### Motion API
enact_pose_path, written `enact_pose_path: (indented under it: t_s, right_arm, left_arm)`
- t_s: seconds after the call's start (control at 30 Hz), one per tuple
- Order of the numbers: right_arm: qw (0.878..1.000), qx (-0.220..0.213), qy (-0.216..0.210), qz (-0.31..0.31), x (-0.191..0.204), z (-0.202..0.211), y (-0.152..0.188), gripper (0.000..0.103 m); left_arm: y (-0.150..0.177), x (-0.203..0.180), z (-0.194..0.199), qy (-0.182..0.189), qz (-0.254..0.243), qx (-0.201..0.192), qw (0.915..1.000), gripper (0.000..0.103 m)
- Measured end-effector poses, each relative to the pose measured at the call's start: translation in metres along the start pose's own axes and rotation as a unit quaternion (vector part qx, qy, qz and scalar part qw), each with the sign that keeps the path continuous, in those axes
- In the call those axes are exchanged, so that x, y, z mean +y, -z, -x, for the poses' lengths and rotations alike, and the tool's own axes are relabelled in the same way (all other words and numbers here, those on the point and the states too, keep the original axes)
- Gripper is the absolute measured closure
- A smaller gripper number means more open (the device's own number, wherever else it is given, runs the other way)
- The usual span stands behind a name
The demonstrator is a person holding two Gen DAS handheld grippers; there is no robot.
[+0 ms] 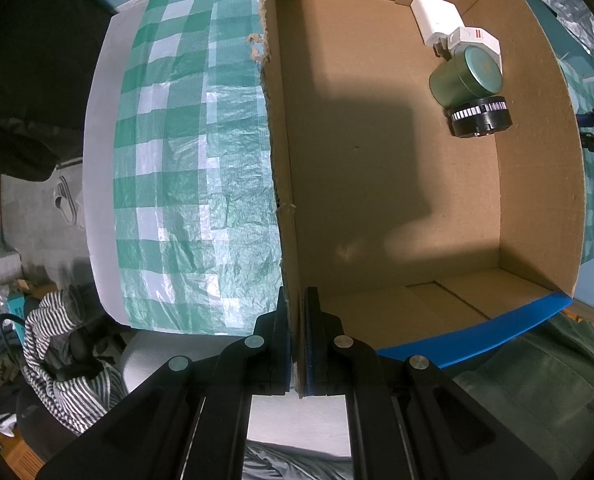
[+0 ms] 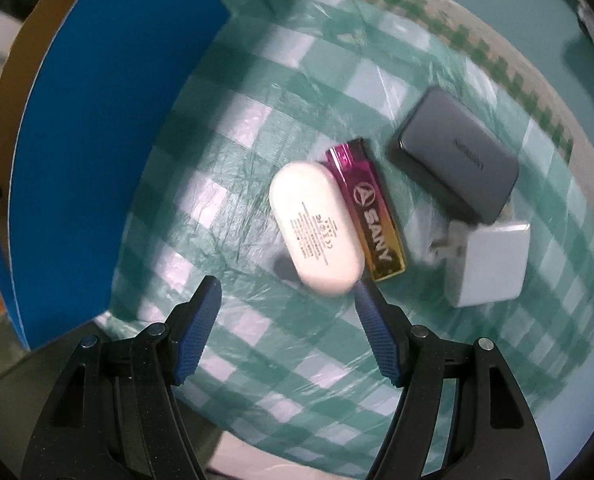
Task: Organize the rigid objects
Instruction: 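Move the right gripper to the white oval case and grasp it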
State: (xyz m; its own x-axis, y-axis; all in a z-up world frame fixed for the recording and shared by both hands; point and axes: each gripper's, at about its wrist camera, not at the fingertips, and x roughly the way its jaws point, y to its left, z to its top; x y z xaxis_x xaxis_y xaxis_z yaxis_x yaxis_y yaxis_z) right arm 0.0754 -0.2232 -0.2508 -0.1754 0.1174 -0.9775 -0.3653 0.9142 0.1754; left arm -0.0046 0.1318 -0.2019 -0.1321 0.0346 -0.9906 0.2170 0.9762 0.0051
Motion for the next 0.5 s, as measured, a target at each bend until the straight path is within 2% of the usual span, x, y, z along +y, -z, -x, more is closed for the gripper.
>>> enact_pose_path:
  t_s: [0.1,0.2,0.33,0.5]
  right_arm:
    - [0.999,0.005,0.044,-0.004,-0.004,-0.001,-0.001,0.032]
    - [0.999,-0.002,0.049,-0.017,-0.01,-0.003,-0.004,0.032]
    - [0.999,-0.001,0.034,-0.029,-0.01,-0.008,-0.012,0.032]
    - [1.0,0.009,0.019,0.004,0.012,-0.01,-0.014,0.032]
  left_arm:
    - [0.0,-0.001,0.0,-0.001,0.001,0.0,1.0,0.098]
    - [-0.001,-0.001,-0.001,0.0,0.001,0.001,1.0,0.098]
    - [-0.001,-0.001,-0.001,-0.001,0.001,0.002,1.0,0.098]
    - [-0.001,0.001,-0.002,0.003,0.005,0.001,1.0,0.098]
